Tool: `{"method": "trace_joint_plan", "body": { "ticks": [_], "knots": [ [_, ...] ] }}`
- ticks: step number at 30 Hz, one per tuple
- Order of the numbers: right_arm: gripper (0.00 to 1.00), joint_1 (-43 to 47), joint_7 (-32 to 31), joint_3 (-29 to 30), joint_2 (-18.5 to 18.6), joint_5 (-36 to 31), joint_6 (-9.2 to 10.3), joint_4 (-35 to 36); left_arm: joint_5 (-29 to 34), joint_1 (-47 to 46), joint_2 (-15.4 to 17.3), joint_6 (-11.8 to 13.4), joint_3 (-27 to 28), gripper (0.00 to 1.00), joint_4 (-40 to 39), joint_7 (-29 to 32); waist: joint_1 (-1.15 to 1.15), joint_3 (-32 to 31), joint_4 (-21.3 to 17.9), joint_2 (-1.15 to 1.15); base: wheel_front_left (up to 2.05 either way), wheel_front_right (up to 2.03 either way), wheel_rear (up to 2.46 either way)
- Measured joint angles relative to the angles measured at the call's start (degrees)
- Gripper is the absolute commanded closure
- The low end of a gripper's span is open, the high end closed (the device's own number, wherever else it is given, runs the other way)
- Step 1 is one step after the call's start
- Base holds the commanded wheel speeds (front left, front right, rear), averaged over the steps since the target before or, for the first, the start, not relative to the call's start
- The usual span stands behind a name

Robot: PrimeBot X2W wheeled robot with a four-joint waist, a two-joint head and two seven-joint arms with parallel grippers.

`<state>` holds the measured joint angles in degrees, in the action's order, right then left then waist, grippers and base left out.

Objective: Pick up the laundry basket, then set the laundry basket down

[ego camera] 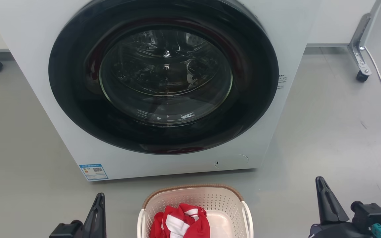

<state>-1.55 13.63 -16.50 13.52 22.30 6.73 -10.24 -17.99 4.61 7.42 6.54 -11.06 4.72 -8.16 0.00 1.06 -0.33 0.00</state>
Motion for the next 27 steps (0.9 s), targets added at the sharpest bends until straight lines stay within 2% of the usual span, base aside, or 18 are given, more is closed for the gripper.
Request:
{"method": "trace_joint_plan", "body": {
  "ticks": [27],
  "knots": [
    [1.0, -0.5, -6.1, 7.0, -3.0, 20.1, -3.74, -1.9, -21.5, -1.7, -1.3, -3.6, 4.8, 1.0, 3.4, 4.5, 0.0, -0.3, 0.1, 0.0, 0.0, 0.0, 0.0]
  ]
}}
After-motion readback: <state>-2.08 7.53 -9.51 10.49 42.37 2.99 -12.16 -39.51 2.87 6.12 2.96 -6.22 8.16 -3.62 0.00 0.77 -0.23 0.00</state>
